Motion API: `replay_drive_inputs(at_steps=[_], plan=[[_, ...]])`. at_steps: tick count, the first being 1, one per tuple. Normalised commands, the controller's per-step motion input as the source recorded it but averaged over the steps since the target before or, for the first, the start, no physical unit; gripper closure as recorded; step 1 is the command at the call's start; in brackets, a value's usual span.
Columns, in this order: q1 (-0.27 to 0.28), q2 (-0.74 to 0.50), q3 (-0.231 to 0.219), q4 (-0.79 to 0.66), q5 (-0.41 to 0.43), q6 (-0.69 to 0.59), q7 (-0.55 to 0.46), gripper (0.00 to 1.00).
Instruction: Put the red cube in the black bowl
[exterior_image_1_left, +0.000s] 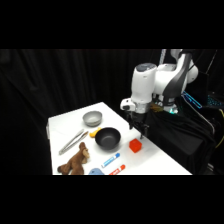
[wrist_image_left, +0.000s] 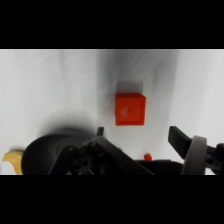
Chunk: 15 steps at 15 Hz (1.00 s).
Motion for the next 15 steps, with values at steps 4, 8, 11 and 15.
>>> replay_drive_inputs(at_steps=[4, 8, 11, 15], plan=[[0.058, 0.14, 0.02, -0.09, -0.019, 0.4, 0.22, 0.0], [0.072, 0.14, -0.073, -0.03, -0.12, 0.31, 0.21, 0.0], [0.111, 0.15, -0.136, -0.01, -0.12, 0.28, 0.16, 0.0], [0.145, 0.15, -0.136, 0.0, -0.058, 0.26, 0.11, 0.0]])
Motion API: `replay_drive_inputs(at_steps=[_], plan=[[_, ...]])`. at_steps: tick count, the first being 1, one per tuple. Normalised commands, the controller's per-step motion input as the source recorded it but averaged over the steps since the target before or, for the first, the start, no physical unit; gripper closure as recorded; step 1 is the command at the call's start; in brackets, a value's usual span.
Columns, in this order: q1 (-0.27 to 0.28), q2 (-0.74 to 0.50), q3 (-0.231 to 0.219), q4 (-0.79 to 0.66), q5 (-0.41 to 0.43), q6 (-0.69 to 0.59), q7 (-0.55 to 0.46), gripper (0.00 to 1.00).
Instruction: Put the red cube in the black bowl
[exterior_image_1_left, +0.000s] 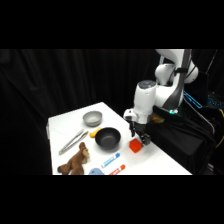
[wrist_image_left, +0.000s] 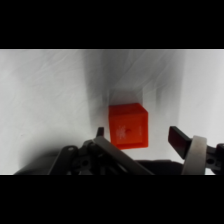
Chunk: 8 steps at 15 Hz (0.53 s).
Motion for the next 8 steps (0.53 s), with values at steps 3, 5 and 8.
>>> replay_drive_inputs(at_steps=[3, 5, 8], plan=[[0.154, 0.16, -0.131, 0.03, 0.003, 0.27, 0.06, 0.0], [0.13, 0.2, -0.126, 0.05, 0.057, 0.27, 0.0, 0.0], [0.131, 0.2, -0.116, 0.07, 0.099, 0.26, -0.05, 0.0]])
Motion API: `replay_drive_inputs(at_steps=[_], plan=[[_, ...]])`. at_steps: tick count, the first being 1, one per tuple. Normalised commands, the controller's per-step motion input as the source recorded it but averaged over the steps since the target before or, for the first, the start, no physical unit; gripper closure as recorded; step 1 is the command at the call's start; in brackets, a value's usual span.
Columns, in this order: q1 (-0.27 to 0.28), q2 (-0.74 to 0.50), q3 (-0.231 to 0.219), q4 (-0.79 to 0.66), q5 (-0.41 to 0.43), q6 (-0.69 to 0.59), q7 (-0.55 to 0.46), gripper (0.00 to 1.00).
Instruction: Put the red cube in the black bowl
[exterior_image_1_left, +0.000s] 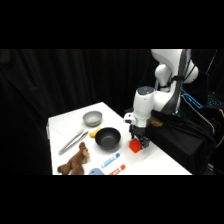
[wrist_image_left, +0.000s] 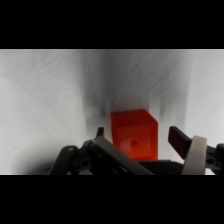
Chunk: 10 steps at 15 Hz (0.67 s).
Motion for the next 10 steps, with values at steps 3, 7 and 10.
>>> replay_drive_inputs(at_steps=[3, 7, 10], plan=[[0.128, 0.18, -0.083, 0.09, 0.15, 0.21, -0.1, 0.0], [0.15, 0.12, -0.107, 0.08, 0.145, 0.19, -0.12, 0.25], [0.196, 0.07, -0.166, 0.05, 0.112, 0.18, -0.1, 0.51]])
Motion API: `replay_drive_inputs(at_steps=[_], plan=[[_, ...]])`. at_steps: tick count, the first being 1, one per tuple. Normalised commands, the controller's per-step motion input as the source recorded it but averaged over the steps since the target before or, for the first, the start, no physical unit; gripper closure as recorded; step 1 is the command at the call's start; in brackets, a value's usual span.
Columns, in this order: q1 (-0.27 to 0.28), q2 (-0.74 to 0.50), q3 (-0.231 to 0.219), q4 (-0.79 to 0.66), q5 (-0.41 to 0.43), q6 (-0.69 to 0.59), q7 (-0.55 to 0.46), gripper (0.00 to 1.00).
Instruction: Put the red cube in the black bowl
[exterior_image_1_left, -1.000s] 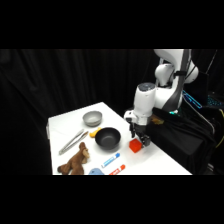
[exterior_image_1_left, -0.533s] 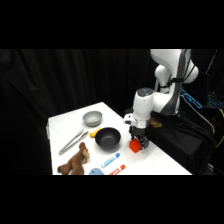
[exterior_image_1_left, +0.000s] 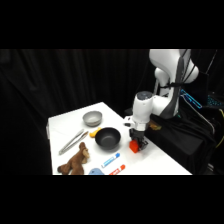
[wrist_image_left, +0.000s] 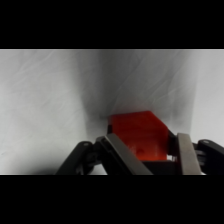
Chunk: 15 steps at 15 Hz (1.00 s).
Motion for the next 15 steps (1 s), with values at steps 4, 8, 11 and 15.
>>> replay_drive_inputs(at_steps=[4, 8, 11, 15], plan=[[0.191, 0.03, -0.166, 0.02, 0.091, 0.14, -0.09, 0.71], [0.175, -0.14, -0.117, -0.03, 0.071, -0.08, -0.08, 0.74], [0.091, -0.35, -0.032, -0.06, 0.053, -0.36, -0.08, 0.74], [0.044, -0.49, -0.058, -0.04, -0.12, -0.47, 0.02, 0.74]])
